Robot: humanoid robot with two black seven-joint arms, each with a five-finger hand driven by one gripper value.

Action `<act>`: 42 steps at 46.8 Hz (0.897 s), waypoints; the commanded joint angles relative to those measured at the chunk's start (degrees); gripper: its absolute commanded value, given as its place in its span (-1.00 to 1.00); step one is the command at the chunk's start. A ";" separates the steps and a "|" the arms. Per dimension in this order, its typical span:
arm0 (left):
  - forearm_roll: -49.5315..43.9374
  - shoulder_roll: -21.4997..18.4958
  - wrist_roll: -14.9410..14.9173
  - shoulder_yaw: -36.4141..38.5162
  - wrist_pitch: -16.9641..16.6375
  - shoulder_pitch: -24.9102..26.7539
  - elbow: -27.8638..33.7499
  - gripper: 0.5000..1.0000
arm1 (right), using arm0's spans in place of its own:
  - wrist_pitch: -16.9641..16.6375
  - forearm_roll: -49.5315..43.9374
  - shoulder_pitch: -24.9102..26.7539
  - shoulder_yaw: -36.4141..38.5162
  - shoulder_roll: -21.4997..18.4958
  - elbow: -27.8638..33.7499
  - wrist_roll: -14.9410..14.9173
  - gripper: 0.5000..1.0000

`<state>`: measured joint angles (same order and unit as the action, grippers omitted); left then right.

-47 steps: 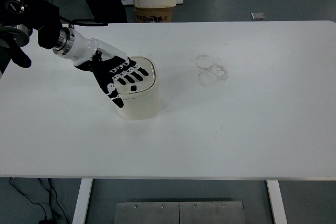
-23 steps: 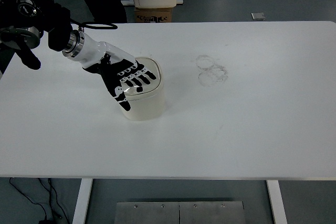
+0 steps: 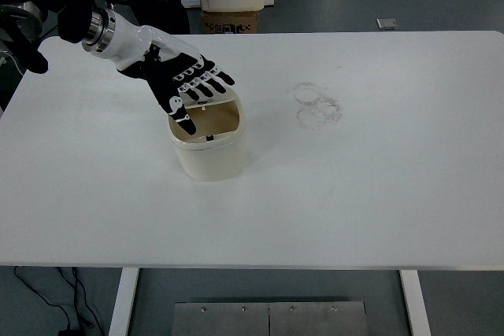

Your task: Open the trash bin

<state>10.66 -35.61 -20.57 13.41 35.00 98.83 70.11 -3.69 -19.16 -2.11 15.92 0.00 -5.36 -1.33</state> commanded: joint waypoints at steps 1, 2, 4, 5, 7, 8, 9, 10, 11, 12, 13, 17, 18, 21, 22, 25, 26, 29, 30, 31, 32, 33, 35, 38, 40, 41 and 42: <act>-1.86 -0.24 0.01 -0.14 0.00 -0.39 -3.83 1.00 | 0.00 0.00 0.00 -0.01 0.00 0.00 0.01 0.97; -2.57 -0.51 0.01 -0.14 0.00 -0.56 -4.88 1.00 | 0.00 0.00 0.00 0.08 0.00 0.00 0.01 0.97; -3.97 -1.12 0.18 -0.14 0.00 -0.65 -6.99 1.00 | 0.00 0.00 0.00 -0.01 0.00 0.00 0.01 0.97; -4.68 -1.39 0.18 -0.14 0.00 -0.74 -7.96 1.00 | 0.00 0.00 0.00 -0.01 0.00 0.00 0.01 0.97; -6.00 -1.83 0.36 -0.23 0.00 -0.74 -9.63 1.00 | 0.00 0.00 0.00 -0.01 0.00 0.00 0.01 0.97; -6.70 -2.09 0.45 -0.23 0.00 -0.74 -10.51 1.00 | 0.00 0.00 0.00 -0.01 0.00 0.00 0.10 0.97; -7.40 -2.44 0.45 -0.23 0.00 -0.83 -11.21 1.00 | 0.00 0.00 0.00 -0.01 0.00 0.00 0.01 0.97; -8.19 -2.79 0.53 -0.31 0.00 -0.83 -11.92 1.00 | 0.00 0.00 0.00 -0.01 0.00 0.00 0.01 0.97; -9.16 -3.14 0.54 -0.31 0.00 -0.83 -12.62 1.00 | 0.00 0.00 0.00 -0.01 0.00 0.00 0.01 0.97; -10.04 -3.58 0.62 -0.31 0.00 -1.00 -13.32 1.00 | 0.00 0.00 0.09 -0.01 0.00 0.00 0.01 0.97; -11.18 -4.02 0.62 -0.31 0.00 -1.18 -14.11 1.00 | 0.00 0.00 0.00 -0.01 0.00 0.00 0.01 0.97; -15.13 -5.52 1.32 -0.31 0.00 -2.06 -16.75 1.00 | 0.00 0.00 0.00 -0.01 0.00 0.00 0.01 0.97; -15.93 -5.87 1.59 -0.31 0.00 -2.41 -17.37 1.00 | 0.00 0.00 0.00 -0.01 0.00 0.00 0.01 0.97; -17.60 -6.92 2.20 -0.40 0.00 -3.38 -18.95 1.00 | 0.00 0.00 0.00 -0.01 0.00 0.00 0.01 0.97; -18.13 -7.27 2.38 -0.57 0.00 -3.73 -19.39 1.00 | 0.00 0.00 0.00 -0.01 0.00 0.00 0.01 0.97; -19.36 -8.24 3.08 -1.36 0.00 -5.13 -20.79 1.00 | 0.00 0.00 0.00 -0.01 0.00 0.00 0.01 0.97; -19.71 -8.68 3.35 -1.80 0.00 -5.92 -21.32 1.00 | 0.00 0.00 0.00 -0.01 0.00 0.00 0.01 0.97; -20.68 -10.00 4.05 -3.47 0.00 -8.12 -23.34 1.00 | 0.00 0.00 0.00 -0.01 0.00 0.00 0.01 0.97; -20.94 -10.26 4.31 -4.26 0.00 -9.08 -24.04 1.00 | 0.00 0.00 0.00 -0.01 0.00 0.00 0.01 0.97; -21.12 -10.44 4.49 -5.05 0.00 -10.14 -24.66 1.00 | 0.00 0.00 0.00 -0.01 0.00 0.00 0.01 0.97; -21.29 -10.61 4.66 -5.76 -0.19 -11.10 -25.36 1.00 | 0.00 0.00 0.00 -0.01 0.00 0.00 0.01 0.97; -21.30 -10.79 4.84 -6.72 -0.46 -12.16 -25.98 1.00 | 0.00 0.00 0.00 -0.01 0.00 0.00 0.01 0.97; -21.30 -11.23 5.10 -8.83 -1.07 -14.35 -27.21 1.00 | 0.00 0.00 0.00 -0.01 0.00 0.00 0.01 0.97; -21.30 -11.76 5.72 -12.43 -1.95 -17.61 -28.71 1.00 | 0.00 0.00 0.00 -0.01 0.00 0.00 0.01 0.97; -21.30 -12.02 6.16 -15.24 -2.39 -19.89 -29.59 1.00 | 0.00 0.00 0.00 -0.01 0.00 0.00 0.01 0.97; -21.30 -12.11 6.33 -16.65 -2.57 -20.95 -30.02 1.00 | 0.00 0.00 0.00 0.08 0.00 0.00 0.01 0.97; -21.38 -12.28 6.51 -17.97 -2.83 -22.09 -30.38 1.00 | 0.00 0.00 0.00 -0.01 0.00 0.00 0.01 0.97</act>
<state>-10.66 -47.55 -14.58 -0.89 32.76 79.65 40.77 -3.69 -19.16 -2.11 15.92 0.00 -5.36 -1.33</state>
